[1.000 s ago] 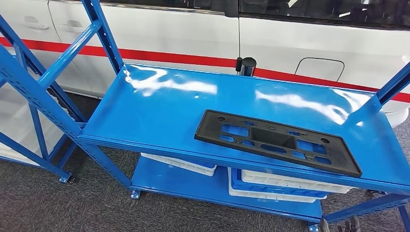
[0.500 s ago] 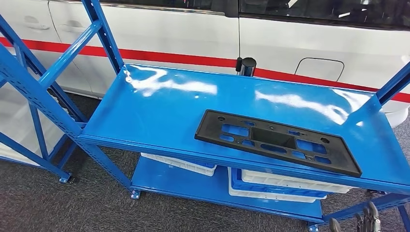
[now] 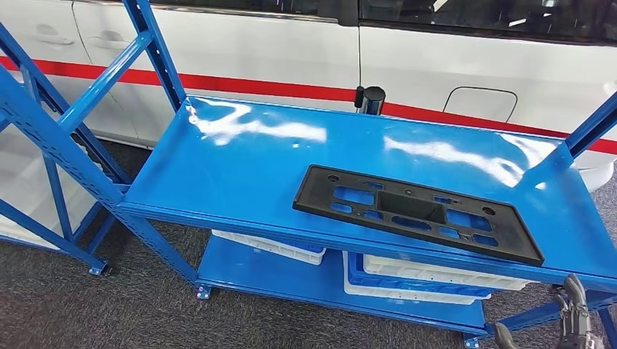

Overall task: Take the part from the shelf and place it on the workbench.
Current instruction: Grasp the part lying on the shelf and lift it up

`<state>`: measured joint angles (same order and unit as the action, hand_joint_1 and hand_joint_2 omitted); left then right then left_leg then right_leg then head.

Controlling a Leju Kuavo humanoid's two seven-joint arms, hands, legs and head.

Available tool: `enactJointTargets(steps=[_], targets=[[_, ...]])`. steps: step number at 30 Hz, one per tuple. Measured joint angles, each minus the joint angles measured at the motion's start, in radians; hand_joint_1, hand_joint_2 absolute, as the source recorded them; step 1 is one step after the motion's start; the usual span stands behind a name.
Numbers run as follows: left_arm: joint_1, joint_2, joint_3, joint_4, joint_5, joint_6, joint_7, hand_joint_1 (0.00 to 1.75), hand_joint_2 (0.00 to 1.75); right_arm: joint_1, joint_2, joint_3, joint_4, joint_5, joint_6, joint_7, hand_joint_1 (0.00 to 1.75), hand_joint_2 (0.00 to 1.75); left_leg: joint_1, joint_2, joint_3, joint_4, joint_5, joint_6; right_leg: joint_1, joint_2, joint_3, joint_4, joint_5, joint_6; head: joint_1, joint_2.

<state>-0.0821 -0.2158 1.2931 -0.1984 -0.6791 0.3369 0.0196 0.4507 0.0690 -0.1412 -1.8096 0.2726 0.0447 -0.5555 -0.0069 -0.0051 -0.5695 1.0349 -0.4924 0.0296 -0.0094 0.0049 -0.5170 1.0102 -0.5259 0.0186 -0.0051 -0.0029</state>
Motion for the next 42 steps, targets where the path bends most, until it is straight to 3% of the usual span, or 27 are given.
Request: enactJointTargets(steps=[11,24,34,42], targets=[[-0.001,0.018,0.003,0.000,-0.001,-0.035,-0.023,0.00,1.75,-0.029,-0.062,0.158,-0.078,0.305,-0.225,0.023,0.00,1.75,0.000,0.000,0.000,0.000,0.000,0.000,0.000,0.000,0.000,0.000,0.000,0.000,0.000,0.000],[-0.002,0.051,-0.018,0.000,-0.063,-0.049,-0.061,0.00,1.75,-0.157,-0.146,0.369,-0.015,0.628,-0.439,0.145,0.00,1.75,0.000,0.000,0.000,0.000,0.000,0.000,0.000,0.000,0.000,0.000,0.000,0.000,0.000,0.000],[-0.004,0.070,-0.063,0.000,-0.110,-0.179,-0.133,0.00,1.75,-0.257,-0.157,0.476,0.101,0.848,-0.522,0.265,0.00,1.75,0.000,-0.001,-0.001,0.000,0.000,0.000,0.000,0.000,0.000,0.000,0.000,0.000,0.000,0.000],[-0.006,0.071,-0.075,0.001,-0.120,-0.222,-0.157,0.00,1.75,-0.283,-0.157,0.499,0.143,0.911,-0.537,0.299,0.00,1.75,0.000,-0.001,-0.001,0.000,0.001,0.000,0.000,0.000,0.008,0.000,0.000,0.000,0.000,0.000]])
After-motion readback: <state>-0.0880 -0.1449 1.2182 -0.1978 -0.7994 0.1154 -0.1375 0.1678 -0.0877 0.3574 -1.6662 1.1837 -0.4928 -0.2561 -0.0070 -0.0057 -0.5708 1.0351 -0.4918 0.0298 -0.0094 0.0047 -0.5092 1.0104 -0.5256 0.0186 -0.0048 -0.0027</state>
